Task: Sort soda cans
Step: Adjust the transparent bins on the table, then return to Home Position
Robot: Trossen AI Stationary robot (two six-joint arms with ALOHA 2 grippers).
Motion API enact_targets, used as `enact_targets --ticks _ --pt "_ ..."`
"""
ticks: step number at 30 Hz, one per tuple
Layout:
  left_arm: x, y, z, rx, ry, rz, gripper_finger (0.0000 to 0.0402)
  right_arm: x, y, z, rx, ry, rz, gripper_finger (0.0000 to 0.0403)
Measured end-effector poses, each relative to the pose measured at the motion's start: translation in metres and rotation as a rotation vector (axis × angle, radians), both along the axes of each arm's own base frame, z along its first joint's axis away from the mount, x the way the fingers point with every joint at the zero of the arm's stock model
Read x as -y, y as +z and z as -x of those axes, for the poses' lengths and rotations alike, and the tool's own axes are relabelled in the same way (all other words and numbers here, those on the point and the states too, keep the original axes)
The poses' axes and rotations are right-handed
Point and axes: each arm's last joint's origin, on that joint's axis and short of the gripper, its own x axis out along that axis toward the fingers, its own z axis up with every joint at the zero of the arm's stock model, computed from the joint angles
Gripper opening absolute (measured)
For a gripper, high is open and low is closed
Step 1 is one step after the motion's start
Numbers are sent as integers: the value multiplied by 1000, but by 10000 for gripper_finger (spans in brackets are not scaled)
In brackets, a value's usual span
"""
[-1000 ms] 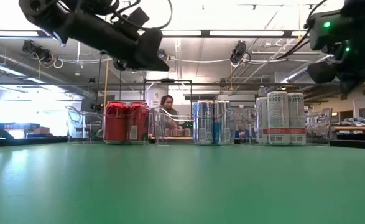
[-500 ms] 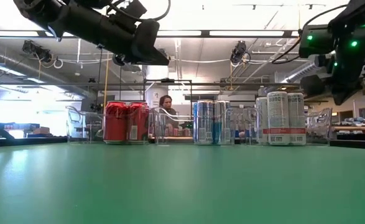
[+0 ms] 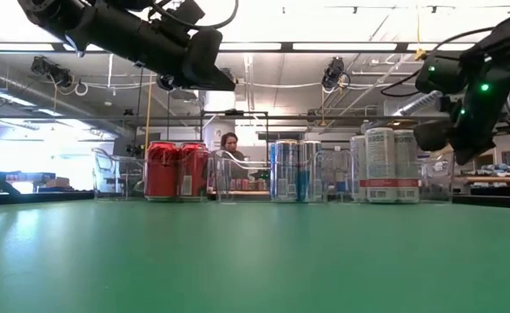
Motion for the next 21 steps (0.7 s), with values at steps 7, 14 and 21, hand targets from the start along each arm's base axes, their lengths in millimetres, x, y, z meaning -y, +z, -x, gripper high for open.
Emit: enact_targets --ticks 7,14,21 --pt "0 0 0 0 2 0 1 2 -5 -1 -10 42 9 0" --pt "6 5 2 14 -69 12 1 2 -2 2 -74 97 18 0" --pt "11 24 12 65 -252 48 1 -3 9 7 -35 102 89 0"
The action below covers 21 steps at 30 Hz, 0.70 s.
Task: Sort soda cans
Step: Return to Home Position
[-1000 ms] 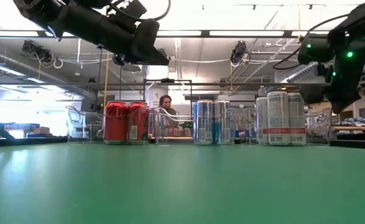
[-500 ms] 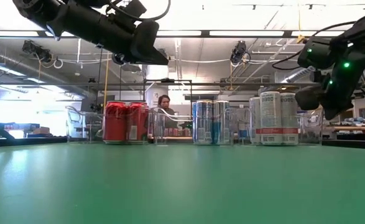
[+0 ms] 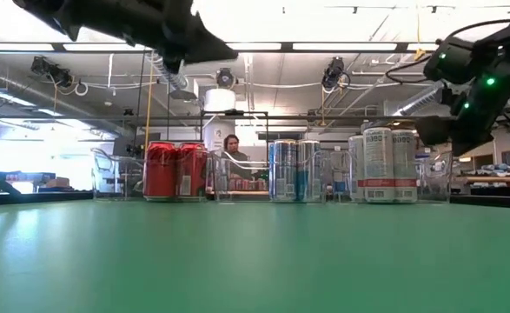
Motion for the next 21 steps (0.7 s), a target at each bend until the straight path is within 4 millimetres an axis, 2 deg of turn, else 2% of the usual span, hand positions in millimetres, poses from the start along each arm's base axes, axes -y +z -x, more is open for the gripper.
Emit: enact_targets --ticks 5,9,16,21 --pt "2 13 8 35 -109 11 1 -9 8 0 30 61 48 0" --pt "2 14 19 99 -176 -5 1 -17 16 -3 70 153 98 0" --pt "-1 -14 45 206 -270 7 1 -30 32 -17 164 395 204 0" --pt "-1 -24 56 186 -288 7 1 -40 43 -33 210 687 253 0"
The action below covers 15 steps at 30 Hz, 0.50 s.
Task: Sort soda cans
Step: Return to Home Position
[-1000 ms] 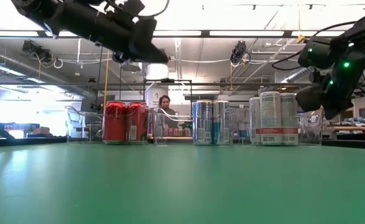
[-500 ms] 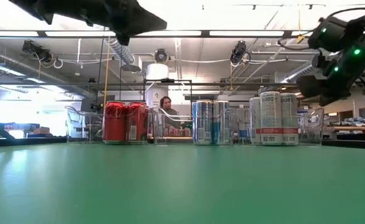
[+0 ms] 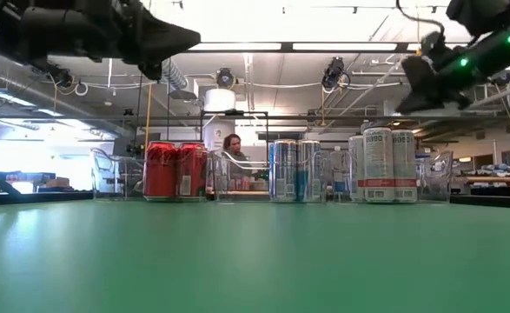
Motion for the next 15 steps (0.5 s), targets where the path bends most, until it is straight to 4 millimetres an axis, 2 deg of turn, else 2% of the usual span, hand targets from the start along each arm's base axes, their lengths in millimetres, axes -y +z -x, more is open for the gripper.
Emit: enact_targets --ticks 6,12,15 --pt "-1 -3 14 21 -20 1 1 -18 -6 -16 63 395 101 0" --pt "-4 -5 35 72 -22 13 1 -32 -31 -19 51 564 111 0" --pt "-5 -7 45 89 -22 17 1 -36 -36 -18 56 621 101 0"
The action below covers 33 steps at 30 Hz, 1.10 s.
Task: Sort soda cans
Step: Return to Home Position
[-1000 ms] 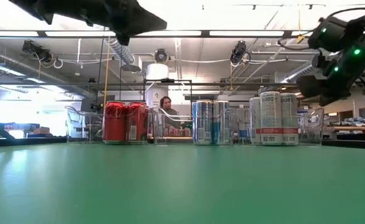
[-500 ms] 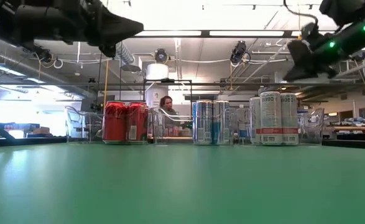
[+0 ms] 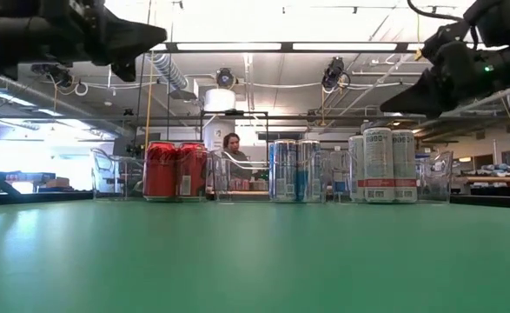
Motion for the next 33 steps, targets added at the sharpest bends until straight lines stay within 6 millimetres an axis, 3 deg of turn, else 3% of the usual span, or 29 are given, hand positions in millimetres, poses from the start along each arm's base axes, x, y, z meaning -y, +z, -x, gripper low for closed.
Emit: enact_targets --ticks 7,19,29,33 --pt "-3 -9 20 -31 9 12 1 -7 9 11 76 83 33 0" --pt "-7 -10 50 -108 24 15 1 -17 12 46 153 150 40 0" --pt "-10 -13 78 -92 16 29 1 -20 7 46 131 171 53 0" --pt "-8 -12 78 -36 -75 27 1 -23 5 46 112 196 43 0"
